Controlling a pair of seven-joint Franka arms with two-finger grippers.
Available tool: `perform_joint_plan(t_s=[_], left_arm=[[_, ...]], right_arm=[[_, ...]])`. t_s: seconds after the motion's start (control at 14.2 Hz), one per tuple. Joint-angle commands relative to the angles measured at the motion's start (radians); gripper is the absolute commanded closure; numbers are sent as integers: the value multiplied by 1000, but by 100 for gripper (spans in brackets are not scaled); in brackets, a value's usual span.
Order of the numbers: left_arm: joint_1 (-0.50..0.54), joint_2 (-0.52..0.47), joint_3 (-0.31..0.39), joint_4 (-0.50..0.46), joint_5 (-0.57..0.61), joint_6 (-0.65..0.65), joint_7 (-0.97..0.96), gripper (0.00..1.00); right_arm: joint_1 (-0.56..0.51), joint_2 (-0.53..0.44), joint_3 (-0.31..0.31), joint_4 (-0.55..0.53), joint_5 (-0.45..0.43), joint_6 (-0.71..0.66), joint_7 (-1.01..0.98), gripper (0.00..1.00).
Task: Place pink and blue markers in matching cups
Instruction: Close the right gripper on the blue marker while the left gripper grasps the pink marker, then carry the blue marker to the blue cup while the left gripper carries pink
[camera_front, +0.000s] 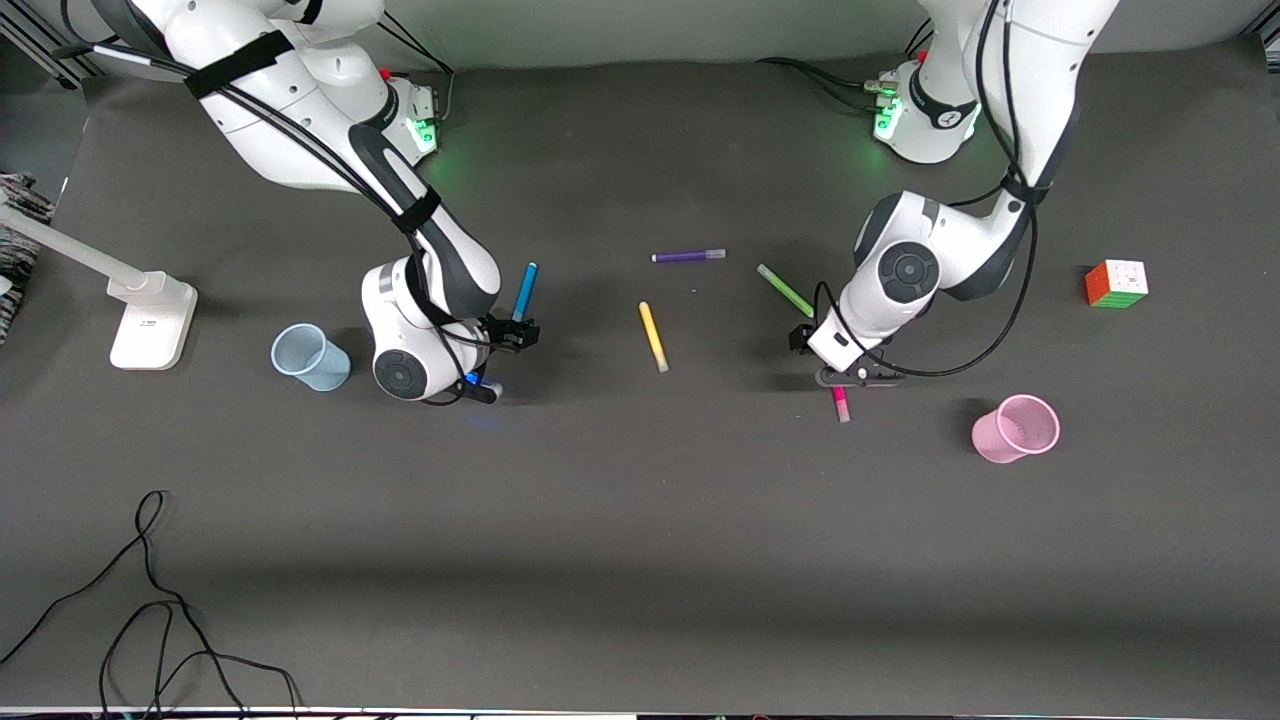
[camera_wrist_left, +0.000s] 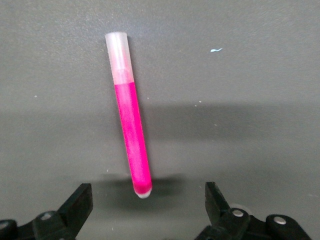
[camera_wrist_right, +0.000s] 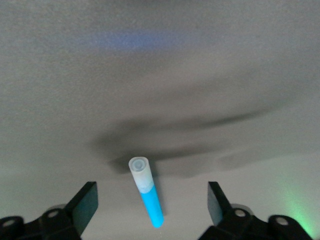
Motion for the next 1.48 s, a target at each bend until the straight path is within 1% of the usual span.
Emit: perform_joint_plan(t_s=[0.0,0.14,0.28,0.35,0.49,0.63,0.77,0.85,0.92,1.13,1.2,1.27,1.41], left_arm=[[-7,23,24,7,35,22,-28,0],[-11,35,32,17,35,25,-28,3],[-8,46,34,24,35,27,-29,13],[-7,46,34,26,35,25,-29,22],[-7,46,34,36,34,15,-34,42],[-7,46,34,43,34,13,-60,64],[-5,44,34,47,34,10,-61,84],[-5,44,34,49,34,10,-61,92],[-5,44,34,50,34,9,-63,96],[-4,31,34,53,34,-1,-70,96],[1,14,35,67,34,-30,-74,96],[13,-9,35,101,34,-104,-71,96],[47,-49,34,208,32,-320,-54,96]], right_arm=[[9,-2,3,-9,22,25,21,25],[9,-2,7,-10,22,30,21,26],[9,1,7,-20,22,48,21,27],[9,2,7,-24,23,60,21,28],[21,4,13,-32,38,79,19,37],[21,4,13,-32,46,79,19,55],[21,2,13,-32,45,79,19,73],[21,2,13,-32,45,79,19,94],[21,1,13,-32,45,77,19,100],[19,-5,13,-32,45,74,19,100],[19,-10,13,-32,46,70,19,100],[19,-19,13,-32,46,62,21,100],[18,-70,12,-30,46,10,21,100]])
